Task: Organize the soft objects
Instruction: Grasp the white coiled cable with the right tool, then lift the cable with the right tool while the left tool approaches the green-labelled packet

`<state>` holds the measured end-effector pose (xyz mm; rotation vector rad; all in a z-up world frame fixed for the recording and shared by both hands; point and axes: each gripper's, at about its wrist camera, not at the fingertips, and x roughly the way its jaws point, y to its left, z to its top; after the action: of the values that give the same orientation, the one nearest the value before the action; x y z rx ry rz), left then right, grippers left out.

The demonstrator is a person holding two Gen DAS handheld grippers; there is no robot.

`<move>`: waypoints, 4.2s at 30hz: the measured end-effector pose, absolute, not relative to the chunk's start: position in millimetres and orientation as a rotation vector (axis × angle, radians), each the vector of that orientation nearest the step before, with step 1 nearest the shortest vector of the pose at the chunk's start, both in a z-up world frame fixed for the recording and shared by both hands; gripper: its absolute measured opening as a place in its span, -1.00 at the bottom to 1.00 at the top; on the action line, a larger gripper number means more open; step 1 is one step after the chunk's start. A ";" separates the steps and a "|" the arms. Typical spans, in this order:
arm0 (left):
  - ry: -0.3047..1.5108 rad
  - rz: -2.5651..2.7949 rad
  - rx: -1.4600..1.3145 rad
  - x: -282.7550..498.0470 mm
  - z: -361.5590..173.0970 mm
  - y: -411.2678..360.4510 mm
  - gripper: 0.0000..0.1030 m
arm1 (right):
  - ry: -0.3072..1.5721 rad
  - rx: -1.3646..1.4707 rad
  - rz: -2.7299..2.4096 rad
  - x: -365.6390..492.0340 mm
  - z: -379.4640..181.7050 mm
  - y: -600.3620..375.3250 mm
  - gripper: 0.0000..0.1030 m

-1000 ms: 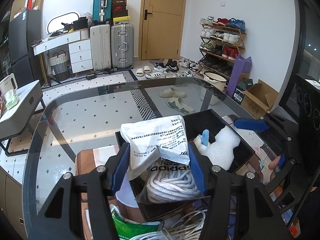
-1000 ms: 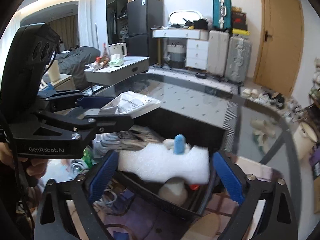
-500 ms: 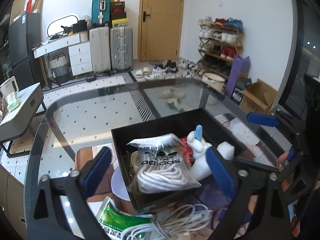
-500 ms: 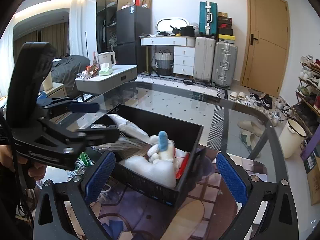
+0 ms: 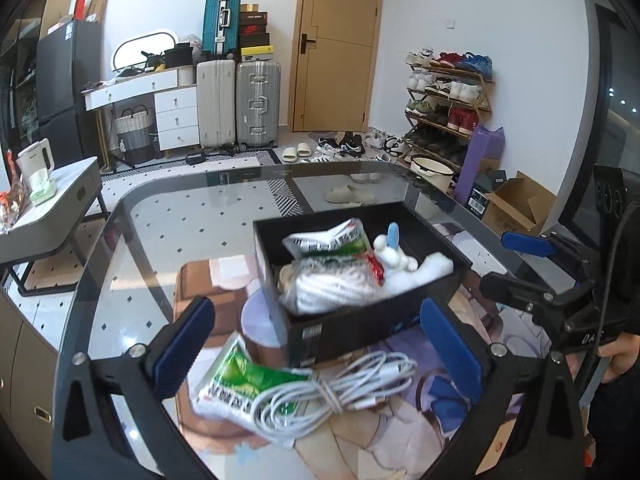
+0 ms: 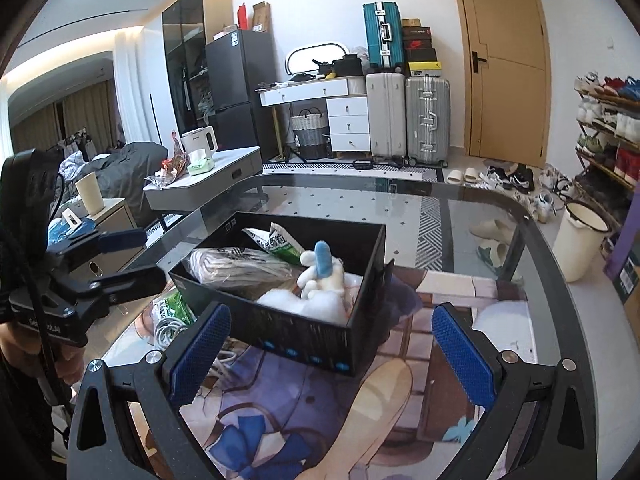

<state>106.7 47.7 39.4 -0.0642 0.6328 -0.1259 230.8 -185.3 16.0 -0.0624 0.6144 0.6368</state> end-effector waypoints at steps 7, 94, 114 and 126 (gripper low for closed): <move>0.651 -0.106 -0.056 85.2 29.1 46.4 1.00 | 0.627 -0.060 0.631 215.1 14.3 -186.4 0.99; 0.790 0.030 -0.172 68.0 -27.0 102.2 1.00 | 0.895 -0.147 0.737 194.0 -48.4 -100.2 0.24; 0.887 -0.030 -0.078 128.3 -36.6 76.4 1.00 | 0.897 -0.135 0.662 176.6 -53.1 -192.3 0.20; 0.961 -0.059 0.020 147.1 -43.7 60.2 1.00 | 0.893 -0.187 0.740 180.6 -46.7 -178.4 0.21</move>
<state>147.1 60.2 -43.7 0.0195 0.9609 -0.0588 180.6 -178.4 -46.7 -0.1865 0.8927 0.7398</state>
